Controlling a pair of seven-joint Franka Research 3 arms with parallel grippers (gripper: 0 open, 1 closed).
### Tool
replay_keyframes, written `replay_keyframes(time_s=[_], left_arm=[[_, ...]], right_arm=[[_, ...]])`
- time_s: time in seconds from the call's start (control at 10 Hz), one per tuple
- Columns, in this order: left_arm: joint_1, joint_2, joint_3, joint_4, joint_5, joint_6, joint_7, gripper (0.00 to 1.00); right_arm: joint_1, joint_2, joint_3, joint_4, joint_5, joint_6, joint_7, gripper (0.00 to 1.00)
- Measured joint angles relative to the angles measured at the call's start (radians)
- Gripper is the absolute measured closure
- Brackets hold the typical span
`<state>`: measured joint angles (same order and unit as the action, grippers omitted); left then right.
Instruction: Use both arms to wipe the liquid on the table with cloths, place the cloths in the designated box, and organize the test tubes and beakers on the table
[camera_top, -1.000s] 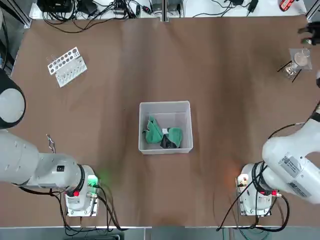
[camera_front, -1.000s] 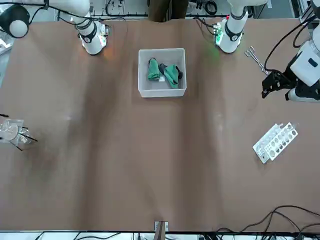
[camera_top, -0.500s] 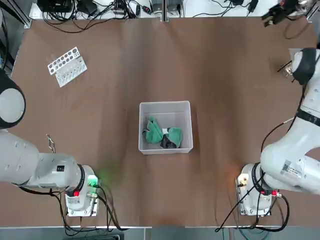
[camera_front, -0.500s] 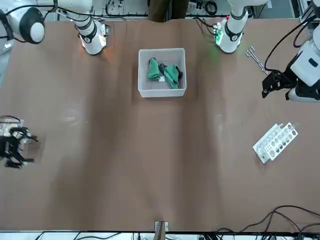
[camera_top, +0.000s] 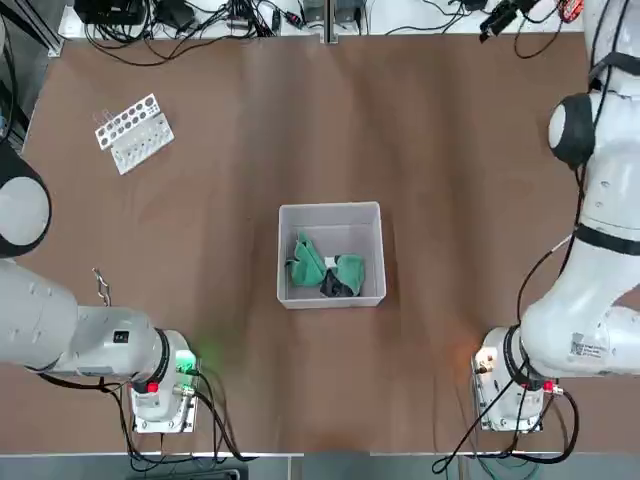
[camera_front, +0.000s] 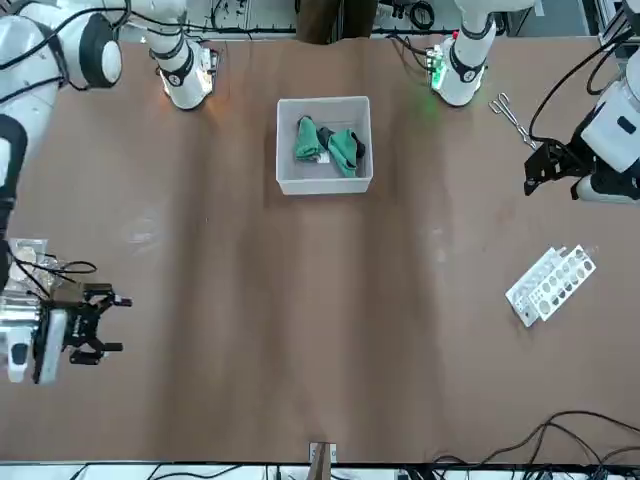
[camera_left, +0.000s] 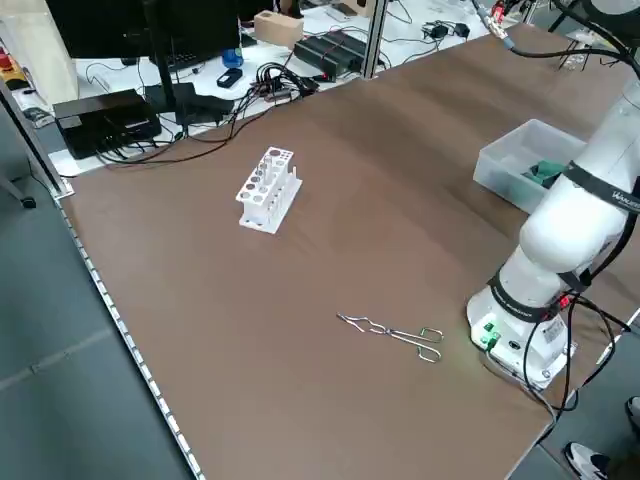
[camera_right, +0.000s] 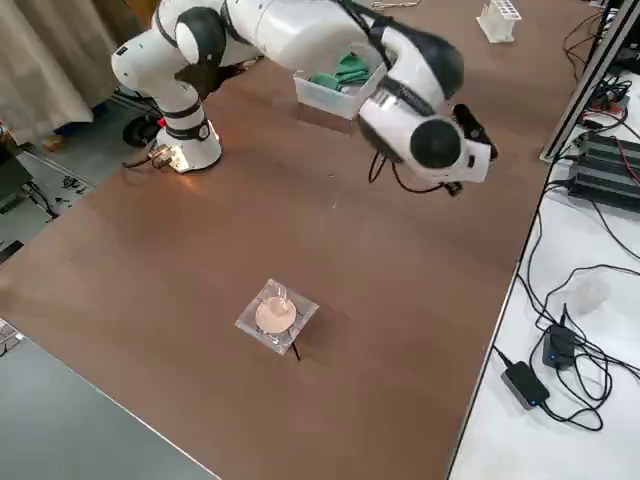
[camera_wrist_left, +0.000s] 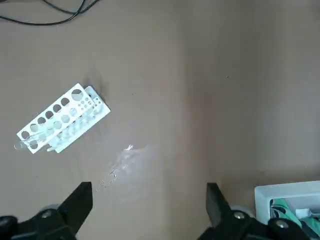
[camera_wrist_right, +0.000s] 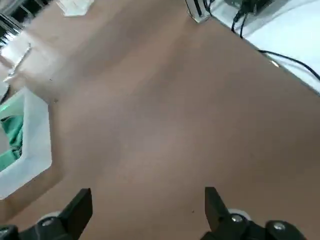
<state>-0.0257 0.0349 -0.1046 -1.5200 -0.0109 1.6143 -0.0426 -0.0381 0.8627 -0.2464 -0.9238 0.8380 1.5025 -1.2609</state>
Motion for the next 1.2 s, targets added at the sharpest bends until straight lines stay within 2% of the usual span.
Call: replay_keyframes(time_s=[0.1,0.2,0.4,0.5,0.7,0.9,1.2], left_arm=[[0.000,0.000,0.000,0.000,0.000,0.000,0.000,0.00],[0.001,0.000,0.000,0.000,0.000,0.000,0.000,0.00],[0.002,0.000,0.001,0.000,0.000,-0.001,0.000,0.00],[0.002,0.000,0.002,0.000,0.000,-0.003,0.000,0.00],[0.004,0.000,0.003,0.000,0.000,-0.008,0.000,0.00],[0.004,0.000,0.003,0.000,0.000,-0.009,0.000,0.00],[0.004,0.000,0.003,0.000,0.000,-0.010,0.000,0.00]], right_arm=[[0.035,-0.037,-0.007,-0.009,-0.075,0.042,0.068,0.01],[0.052,-0.099,0.014,-0.049,-0.166,0.100,0.156,0.01],[0.040,-0.285,0.133,-0.227,-0.390,0.196,0.367,0.01],[0.037,-0.378,0.169,-0.320,-0.469,0.212,0.474,0.01],[0.035,-0.535,0.184,-0.464,-0.594,0.213,0.652,0.01],[0.029,-0.664,0.185,-0.561,-0.713,0.180,0.856,0.01],[0.030,-0.772,0.197,-0.574,-0.773,0.048,1.168,0.00]])
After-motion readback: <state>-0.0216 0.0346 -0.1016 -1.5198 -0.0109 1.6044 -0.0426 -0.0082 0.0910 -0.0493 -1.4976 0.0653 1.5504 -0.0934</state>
